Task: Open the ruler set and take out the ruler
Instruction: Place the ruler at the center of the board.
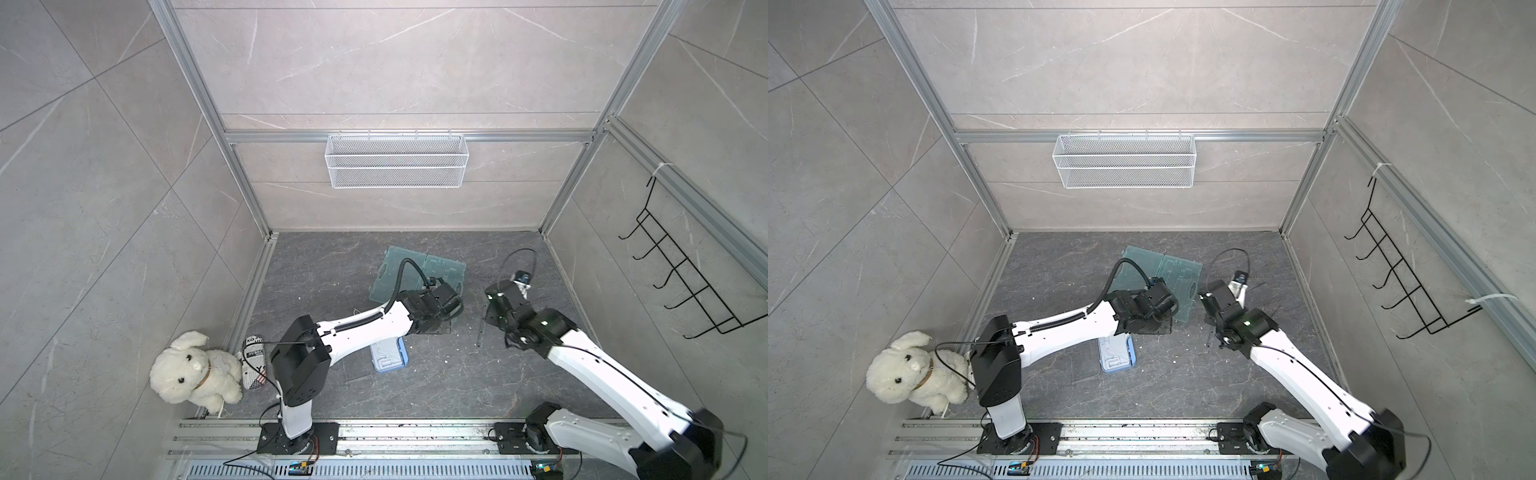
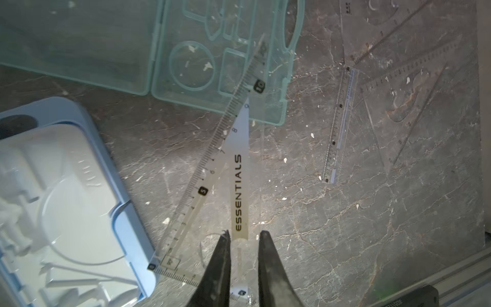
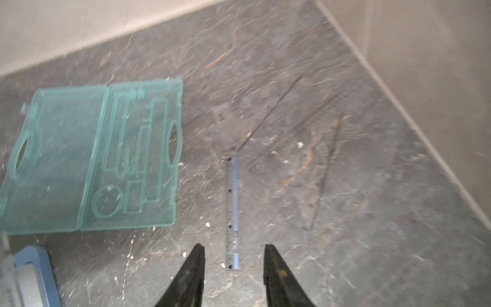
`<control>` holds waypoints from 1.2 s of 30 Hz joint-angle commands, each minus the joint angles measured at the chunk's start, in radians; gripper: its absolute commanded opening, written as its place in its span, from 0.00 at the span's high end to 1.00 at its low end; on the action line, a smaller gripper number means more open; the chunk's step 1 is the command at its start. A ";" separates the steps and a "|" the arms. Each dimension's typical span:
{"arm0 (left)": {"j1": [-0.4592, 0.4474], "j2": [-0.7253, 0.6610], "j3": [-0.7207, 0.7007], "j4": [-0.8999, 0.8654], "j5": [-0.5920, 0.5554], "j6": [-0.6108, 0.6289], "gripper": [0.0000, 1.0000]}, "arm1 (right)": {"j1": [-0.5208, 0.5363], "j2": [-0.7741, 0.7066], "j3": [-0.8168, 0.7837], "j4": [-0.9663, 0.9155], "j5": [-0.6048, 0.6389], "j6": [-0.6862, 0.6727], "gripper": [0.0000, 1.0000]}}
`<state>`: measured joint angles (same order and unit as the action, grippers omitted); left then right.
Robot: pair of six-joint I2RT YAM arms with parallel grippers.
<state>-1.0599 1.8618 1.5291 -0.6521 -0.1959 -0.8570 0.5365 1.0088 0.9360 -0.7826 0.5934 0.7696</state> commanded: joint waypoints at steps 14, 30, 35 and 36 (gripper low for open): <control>-0.133 0.578 0.710 -0.102 0.355 0.320 0.87 | -0.005 -0.459 0.053 -0.327 0.114 0.119 0.59; -0.155 0.715 0.862 -0.154 0.367 0.307 0.66 | -0.006 -0.521 0.056 -0.332 0.099 0.078 0.59; -0.154 0.711 0.861 -0.156 0.357 0.309 0.59 | -0.006 -0.516 0.052 -0.317 0.093 0.071 0.59; -0.156 0.707 0.859 -0.156 0.350 0.311 0.59 | -0.006 -0.515 0.052 -0.316 0.091 0.069 0.59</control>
<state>-1.2167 2.5755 2.3577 -0.7853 0.1516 -0.5644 0.5323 0.4992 0.9798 -1.0992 0.6872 0.8604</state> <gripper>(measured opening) 0.407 0.413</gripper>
